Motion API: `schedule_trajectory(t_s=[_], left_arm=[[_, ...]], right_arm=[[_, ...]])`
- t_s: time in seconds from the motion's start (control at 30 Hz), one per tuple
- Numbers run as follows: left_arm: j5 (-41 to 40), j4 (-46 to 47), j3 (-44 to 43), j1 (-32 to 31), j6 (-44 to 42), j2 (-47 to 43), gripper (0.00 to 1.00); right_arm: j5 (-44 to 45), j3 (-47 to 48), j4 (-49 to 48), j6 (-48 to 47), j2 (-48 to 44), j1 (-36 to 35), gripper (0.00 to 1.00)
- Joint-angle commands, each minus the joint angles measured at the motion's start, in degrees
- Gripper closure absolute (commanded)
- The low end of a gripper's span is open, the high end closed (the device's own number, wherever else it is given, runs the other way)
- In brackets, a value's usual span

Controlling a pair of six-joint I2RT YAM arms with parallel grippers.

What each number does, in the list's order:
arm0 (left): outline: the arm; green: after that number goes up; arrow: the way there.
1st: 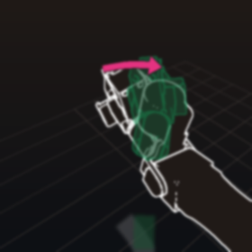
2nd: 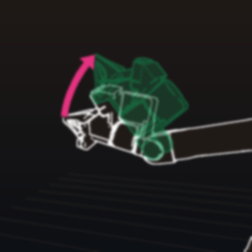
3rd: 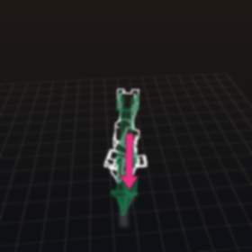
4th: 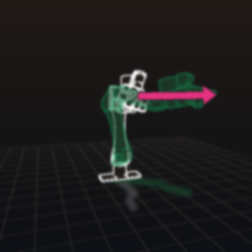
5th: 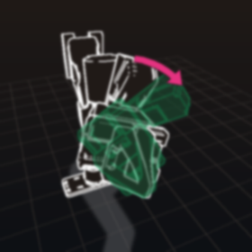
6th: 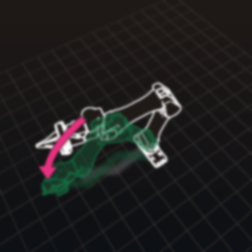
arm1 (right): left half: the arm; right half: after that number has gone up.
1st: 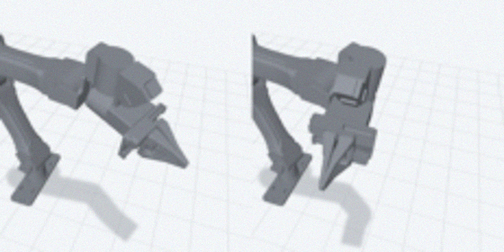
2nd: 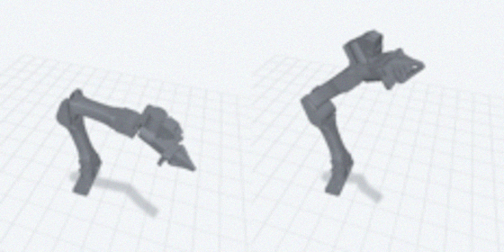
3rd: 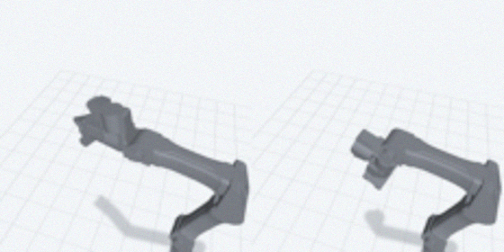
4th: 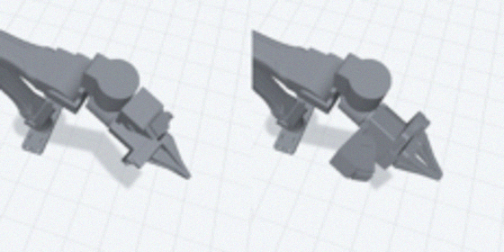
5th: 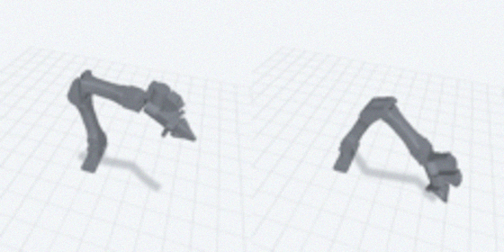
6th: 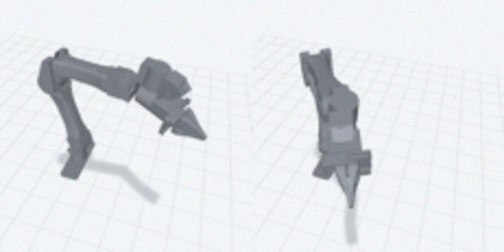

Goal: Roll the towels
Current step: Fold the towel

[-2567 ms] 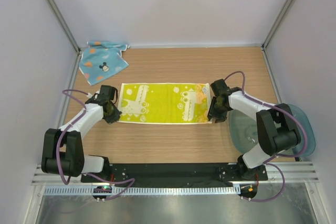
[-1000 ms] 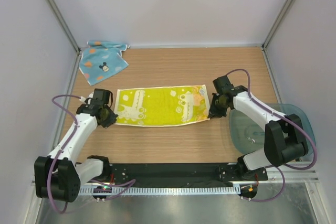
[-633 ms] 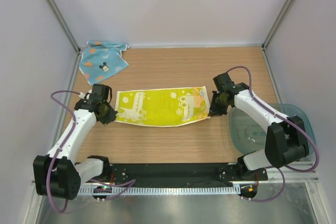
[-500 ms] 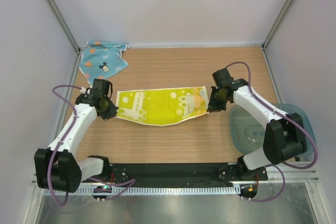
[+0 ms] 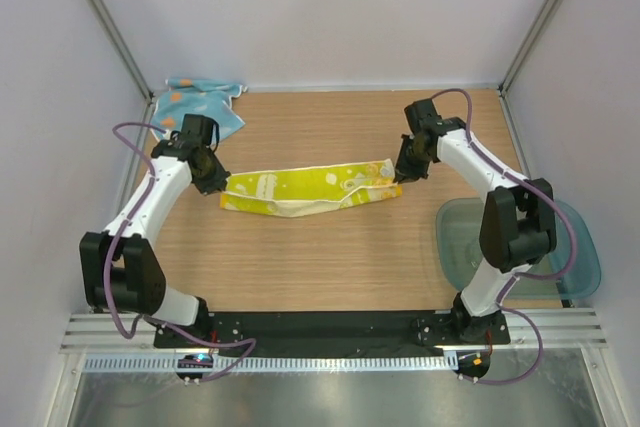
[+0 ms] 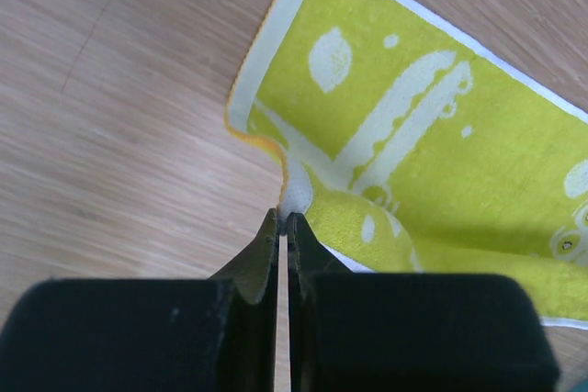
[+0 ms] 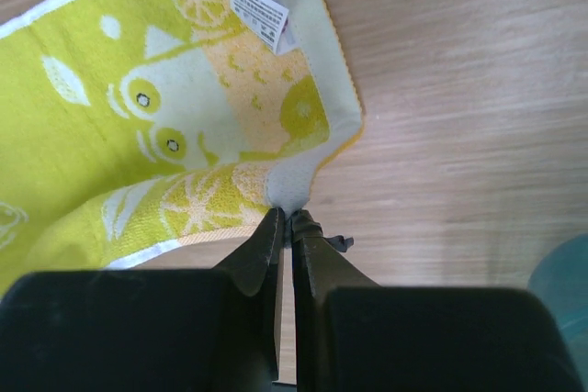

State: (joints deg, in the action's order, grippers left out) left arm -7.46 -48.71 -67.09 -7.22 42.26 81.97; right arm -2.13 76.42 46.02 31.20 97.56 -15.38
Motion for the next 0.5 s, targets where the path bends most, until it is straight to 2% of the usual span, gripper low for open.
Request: schedule_trajectory(t_s=[0.0,0.3,0.47], left_arm=[[-0.18,1.16,-4.01,0.37,-2.88,3.01,1.00],[-2.02,-0.95,-13.67,0.54,-4.11,11.27,1.00],[-2.91,-1.65,-16.23,0.72,-4.20,13.91,1.00]], right_arm=[[-0.15,5.22,1.26,-1.93,2.80,0.26,0.99],[-1.21,14.19,3.19,-3.25,9.57,2.46,0.99],[-1.91,18.32,3.90,-3.43,13.00,3.51,0.99]])
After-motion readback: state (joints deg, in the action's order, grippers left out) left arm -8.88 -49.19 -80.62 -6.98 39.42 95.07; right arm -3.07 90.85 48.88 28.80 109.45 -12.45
